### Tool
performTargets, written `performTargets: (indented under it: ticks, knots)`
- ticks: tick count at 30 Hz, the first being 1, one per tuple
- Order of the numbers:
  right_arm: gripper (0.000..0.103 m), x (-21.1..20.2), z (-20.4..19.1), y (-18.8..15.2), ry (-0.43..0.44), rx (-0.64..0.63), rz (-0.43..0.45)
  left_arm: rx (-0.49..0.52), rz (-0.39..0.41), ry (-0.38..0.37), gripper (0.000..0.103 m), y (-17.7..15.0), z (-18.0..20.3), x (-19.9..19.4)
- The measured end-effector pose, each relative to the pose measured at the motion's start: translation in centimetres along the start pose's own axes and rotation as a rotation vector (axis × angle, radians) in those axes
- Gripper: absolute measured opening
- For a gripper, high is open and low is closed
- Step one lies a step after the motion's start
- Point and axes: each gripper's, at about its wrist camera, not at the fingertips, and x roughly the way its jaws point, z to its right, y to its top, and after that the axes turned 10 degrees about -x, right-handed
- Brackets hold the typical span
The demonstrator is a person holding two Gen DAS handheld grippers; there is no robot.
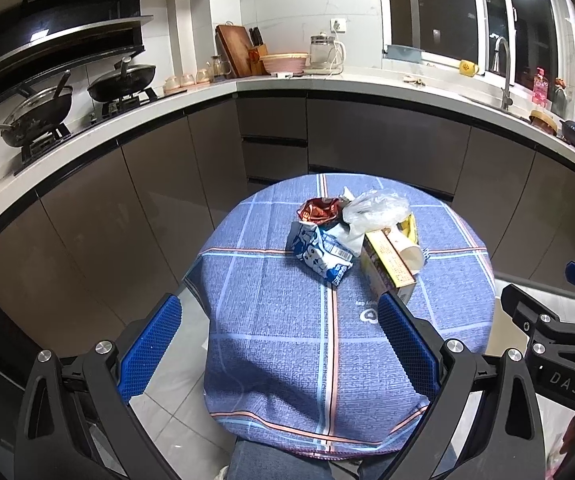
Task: Collect trash
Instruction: 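Grasp the blue-white milk carton with the left tool while the right grasps the tan box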
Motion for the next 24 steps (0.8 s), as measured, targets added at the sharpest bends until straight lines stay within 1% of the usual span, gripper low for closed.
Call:
performTargets:
  ticks: [2,5,8,10,12,14,16,18,21,23,24]
  knots:
    - [0.1,1.1,0.1,0.0,0.012,-0.003,-0.012,0.004,-0.002,0.001,0.095,0.0,-0.1,0.6]
    - [0.1,3.1,0.8,-0.3,0.065,0.016,-0.012,-0.009,-0.011,-0.03,0.095,0.1,-0.4,2.0]
    - [0.1,6.3,1.3,-0.9,0.101,0.032,-0.027,-0.05,-0.069,-0.109,0.095,0.4,-1.0,4.2]
    - [0.1,8.6,1.2,-1.2,0.113,0.029,-0.041,-0.055,-0.112,-0.157,0.095,0.5,-1.2,5.8]
    - [0.1,10.6,0.7,-1.1,0.166,0.02,-0.069,-0.066,-0.137,-0.177,0.094,0.5,-1.2,7.0]
    - [0.1,12.4,0.1,-1.0,0.209,0.016,-0.088,-0.098,-0.163,-0.203,0.094,0.8,-1.5,8.6]
    - [0.1,14.4,-0.9,-0.8,0.265,0.008,-0.096,-0.149,-0.175,-0.201,0.094,1.2,-2.2,10.2]
    - [0.098,16.1,-1.9,-0.6,0.292,-0.003,-0.1,-0.169,-0.181,-0.199,0.094,1.7,-2.5,11.4]
    - [0.089,17.6,-3.0,-0.2,0.32,-0.018,-0.1,-0.187,-0.197,-0.199,0.094,2.5,-3.0,13.7]
    - [0.08,18.6,-3.6,0.0,0.314,-0.032,-0.095,-0.204,-0.209,-0.215,0.094,3.2,-2.9,15.8]
    - [0.077,18.9,-3.7,0.2,0.31,-0.035,-0.095,-0.209,-0.217,-0.222,0.094,3.4,-2.9,16.5]
